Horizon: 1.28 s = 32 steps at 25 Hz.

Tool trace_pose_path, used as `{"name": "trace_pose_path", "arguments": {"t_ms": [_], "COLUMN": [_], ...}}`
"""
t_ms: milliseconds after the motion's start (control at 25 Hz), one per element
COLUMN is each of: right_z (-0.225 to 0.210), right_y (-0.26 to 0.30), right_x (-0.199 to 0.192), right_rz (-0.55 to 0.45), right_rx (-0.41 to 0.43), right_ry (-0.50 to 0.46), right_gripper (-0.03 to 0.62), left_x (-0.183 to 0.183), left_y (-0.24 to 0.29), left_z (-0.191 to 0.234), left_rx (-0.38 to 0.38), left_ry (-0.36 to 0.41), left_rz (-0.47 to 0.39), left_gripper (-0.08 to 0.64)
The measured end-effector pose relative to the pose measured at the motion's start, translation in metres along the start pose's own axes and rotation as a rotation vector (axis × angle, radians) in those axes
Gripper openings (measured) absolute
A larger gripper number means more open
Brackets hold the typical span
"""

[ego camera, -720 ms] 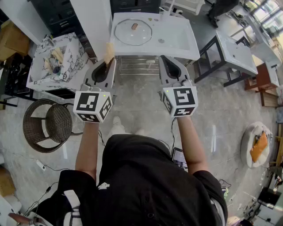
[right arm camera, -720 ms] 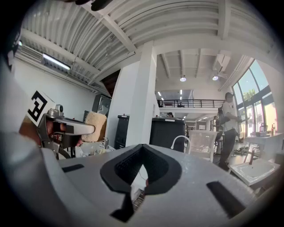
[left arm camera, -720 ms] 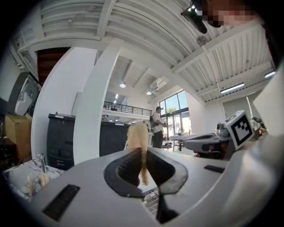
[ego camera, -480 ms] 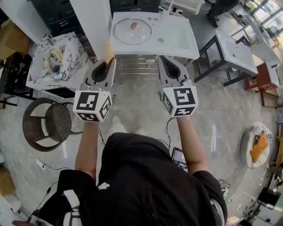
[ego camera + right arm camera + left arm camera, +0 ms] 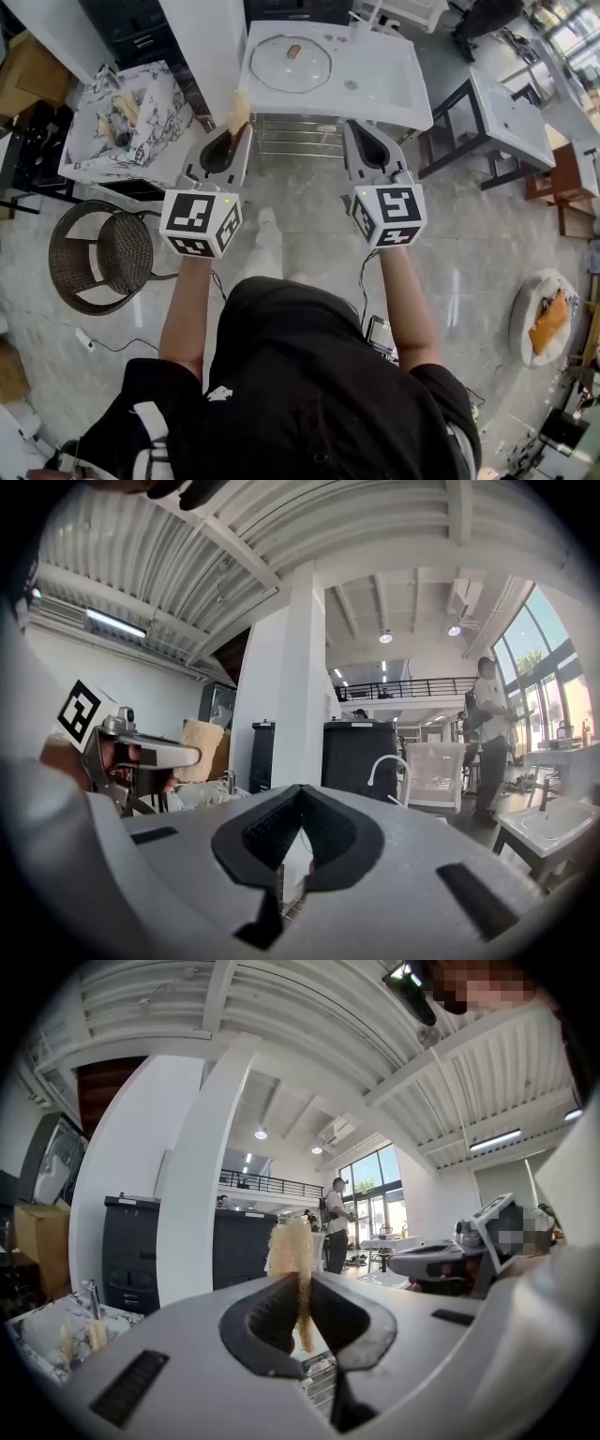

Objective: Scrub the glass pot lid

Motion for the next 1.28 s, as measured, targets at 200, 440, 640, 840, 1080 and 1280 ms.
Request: {"name": "trace_pose_path", "arguments": {"t_ms": [200,440,640,840,1080,1280], "right_z": [-0.009,-0.032,-0.049,-0.065,-0.078,-0.082], "right_y": [0.027,0.079,0.126,0.175,0.232,0.276], "right_x": [-0.007,-0.018,-0.026,-0.034,-0.042,-0.054], "right_rz": [-0.002,0.018,0.035,0.050,0.077,0.105], "right_rx": [0.016,0.015,0.024,0.014,0.004,0.004], "right_ry": [-0.023,-0.015,-0.015,-0.009,-0.007,-0.010], "right_gripper": [-0.002,-0.002,-0.002,-0.002,-0.002,-0.002], "left_x": [-0.013,-0.025,-0.031,-0.039,-0.047,-0.063], "left_y": [0.027,0.076,0.122,0.162,0.208,0.239], "left_z": [0.019,0.047,0.075,0.108,0.149,0.180], "left_rx": [0.005,-0.003,-0.004,-0.017,-0.035,-0.056], "left_ry": [-0.013,-0.017,-0.018,-0.022,-0.034,-0.048], "left_rz": [0.004,0.025,0.033,0.048,0.066,0.091], "left_gripper": [0.017,0.017,0.017,0.017,0.017,0.017]}}
Point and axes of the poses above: the fingertips, and each gripper's own axes: y forward along the fingers, z to its left, x out of its top, the point moved 3 cm from there along -y, backward along the fingers, and after that the axes turned 10 degrees about -z, right-handed, at the moved point
